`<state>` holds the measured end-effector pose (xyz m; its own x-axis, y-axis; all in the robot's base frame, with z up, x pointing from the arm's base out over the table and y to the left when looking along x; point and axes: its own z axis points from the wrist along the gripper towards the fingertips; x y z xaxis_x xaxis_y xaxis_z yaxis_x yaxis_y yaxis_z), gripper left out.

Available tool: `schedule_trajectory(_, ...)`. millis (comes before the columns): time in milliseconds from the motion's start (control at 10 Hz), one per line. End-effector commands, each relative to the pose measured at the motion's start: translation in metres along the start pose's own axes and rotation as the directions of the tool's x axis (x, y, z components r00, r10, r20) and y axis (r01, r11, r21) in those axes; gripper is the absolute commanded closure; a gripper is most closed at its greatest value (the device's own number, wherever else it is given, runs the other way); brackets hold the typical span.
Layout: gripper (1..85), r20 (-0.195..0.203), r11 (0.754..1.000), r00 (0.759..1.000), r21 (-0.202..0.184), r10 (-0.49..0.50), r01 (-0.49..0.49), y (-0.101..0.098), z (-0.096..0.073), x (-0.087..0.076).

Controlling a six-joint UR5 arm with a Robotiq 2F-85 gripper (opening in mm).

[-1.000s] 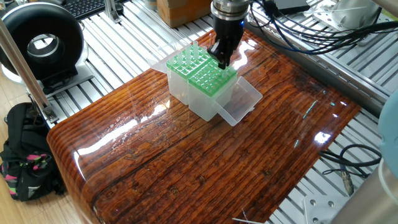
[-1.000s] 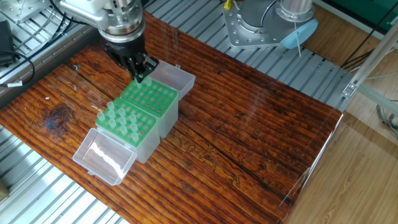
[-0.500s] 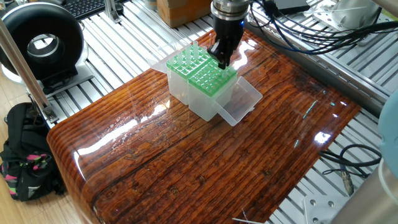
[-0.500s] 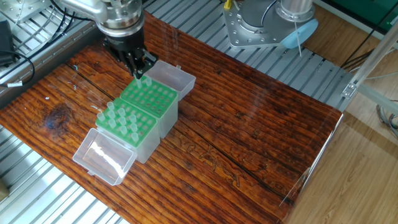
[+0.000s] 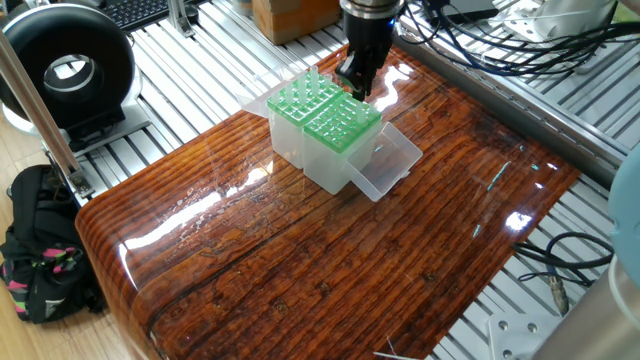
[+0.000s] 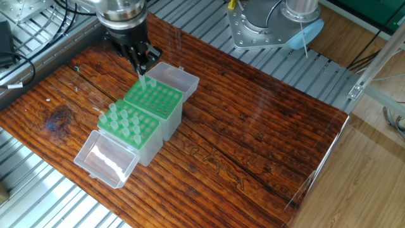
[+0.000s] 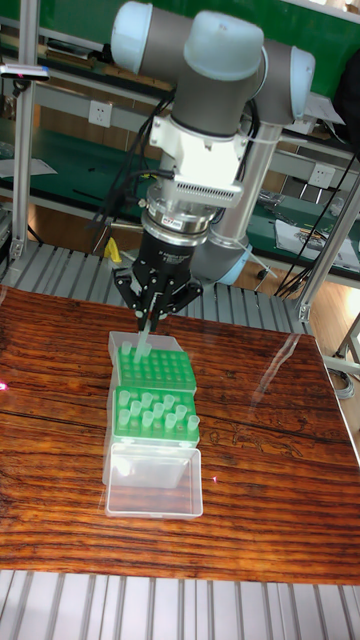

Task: Transfer all large pipette tips from one holder to another

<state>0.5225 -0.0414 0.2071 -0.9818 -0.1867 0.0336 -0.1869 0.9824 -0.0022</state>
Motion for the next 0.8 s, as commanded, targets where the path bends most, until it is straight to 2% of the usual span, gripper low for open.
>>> schedule_trajectory(0,70.0,-0.012,1.0,1.0,-0.018,-0.008,0.008,0.001,-0.018,-0.002)
schedule_trajectory(300,70.0,-0.032,1.0,0.999,-0.022,-0.014,0.014,-0.002,-0.032,-0.002)
schedule_trajectory(600,70.7,-0.06,0.999,0.998,-0.027,-0.021,0.019,-0.005,-0.053,-0.002)
schedule_trajectory(700,71.0,-0.065,1.0,0.998,-0.014,-0.027,0.026,-0.008,-0.06,-0.003)
